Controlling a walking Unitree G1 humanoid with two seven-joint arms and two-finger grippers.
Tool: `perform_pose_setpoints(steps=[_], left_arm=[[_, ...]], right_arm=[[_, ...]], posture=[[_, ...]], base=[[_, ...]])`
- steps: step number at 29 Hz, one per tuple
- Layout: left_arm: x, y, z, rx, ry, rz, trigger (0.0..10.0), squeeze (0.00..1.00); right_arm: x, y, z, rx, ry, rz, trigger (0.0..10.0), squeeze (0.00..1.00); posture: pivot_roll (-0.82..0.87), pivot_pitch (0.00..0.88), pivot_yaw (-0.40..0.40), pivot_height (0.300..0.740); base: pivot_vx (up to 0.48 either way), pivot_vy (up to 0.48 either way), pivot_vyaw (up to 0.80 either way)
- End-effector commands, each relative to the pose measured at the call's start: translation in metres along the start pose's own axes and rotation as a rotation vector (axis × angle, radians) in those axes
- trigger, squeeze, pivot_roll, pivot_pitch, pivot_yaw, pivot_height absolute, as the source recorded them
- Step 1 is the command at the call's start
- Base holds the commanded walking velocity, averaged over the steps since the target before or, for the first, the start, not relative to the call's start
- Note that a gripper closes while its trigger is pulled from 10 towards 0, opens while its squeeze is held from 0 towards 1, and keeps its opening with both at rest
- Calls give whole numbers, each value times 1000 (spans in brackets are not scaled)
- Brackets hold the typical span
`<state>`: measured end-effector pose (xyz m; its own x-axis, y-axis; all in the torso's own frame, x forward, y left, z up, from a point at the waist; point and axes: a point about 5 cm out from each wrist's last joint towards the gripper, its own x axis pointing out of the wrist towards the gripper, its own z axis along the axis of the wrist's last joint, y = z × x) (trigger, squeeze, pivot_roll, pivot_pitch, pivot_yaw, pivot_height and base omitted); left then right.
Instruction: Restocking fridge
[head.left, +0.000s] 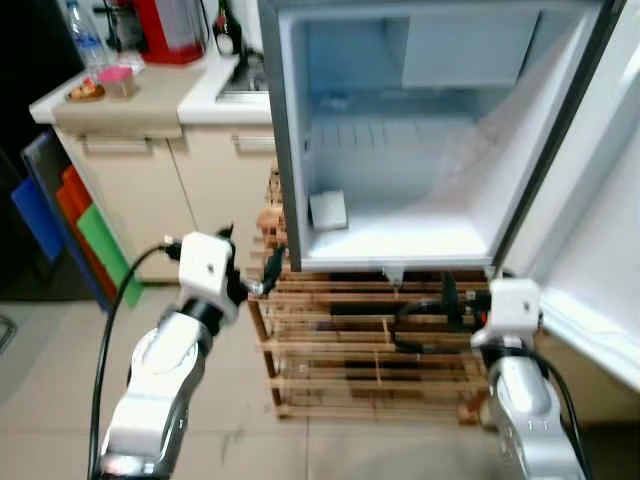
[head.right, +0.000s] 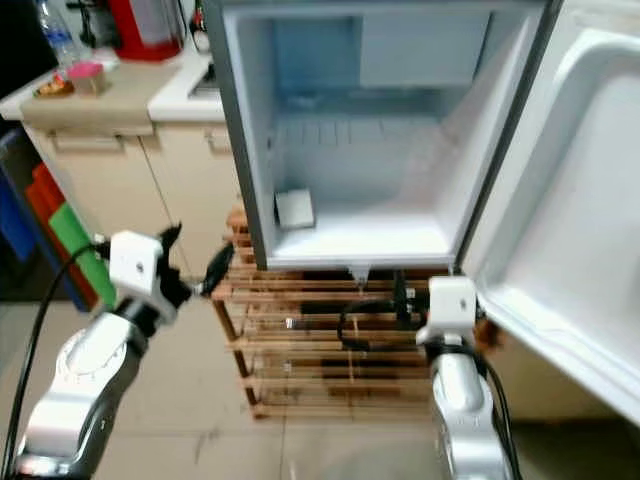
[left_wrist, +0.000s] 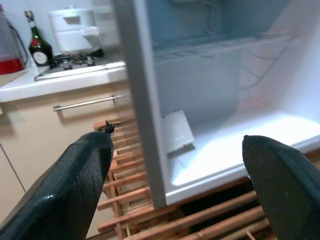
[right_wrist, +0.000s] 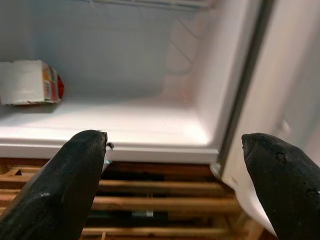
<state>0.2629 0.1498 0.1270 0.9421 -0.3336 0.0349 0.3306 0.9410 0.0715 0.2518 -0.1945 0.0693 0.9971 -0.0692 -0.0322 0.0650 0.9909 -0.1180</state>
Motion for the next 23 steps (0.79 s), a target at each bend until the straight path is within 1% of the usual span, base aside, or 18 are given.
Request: perform_pose_setpoints(steps=[1,4,6,9,11,13,17,19,21,23], left_arm=[[1,2,1,13,-1,4,10000,0],[5,4,-1,4,1,24,10000,0],[6,12,-5,-28,20,89,10000,0],[6,14,-7,-36,25,105,10000,0],[-2,30,-21,-102,86,244,10000,0],[-16,32,-35,-119,152,310,10000,0],[-18,31,-37,-115,157,306,10000,0],[-15,33,-35,-73,146,292,10000,0],[-13,32,-34,-82,132,276,10000,0],[-10,31,-33,-93,121,254,10000,0]], right_arm=[[3,2,1,19,1,0,10000,0],[4,4,-2,27,8,8,10000,0],[5,5,-2,28,9,14,10000,0],[5,5,-2,28,9,14,10000,0],[4,5,-3,28,10,16,10000,0],[1,4,-5,26,18,21,10000,0],[0,5,-6,23,23,30,10000,0],[-1,8,-6,6,18,57,10000,0],[0,12,-4,-7,2,84,10000,0],[1,17,-2,-12,-9,103,10000,0]], posture=[[-87,0,68,740],[-87,0,68,740],[-87,0,69,740],[-87,0,69,740],[-90,0,68,740],[-88,0,65,740],[-81,0,57,740],[-80,0,56,740],[-80,0,57,740],[-85,0,61,740]], base=[[-405,0,0],[-426,0,0],[-428,0,0],[-428,0,0],[-317,0,0],[0,0,0],[0,0,0],[0,0,0],[0,0,0],[272,-394,0]])
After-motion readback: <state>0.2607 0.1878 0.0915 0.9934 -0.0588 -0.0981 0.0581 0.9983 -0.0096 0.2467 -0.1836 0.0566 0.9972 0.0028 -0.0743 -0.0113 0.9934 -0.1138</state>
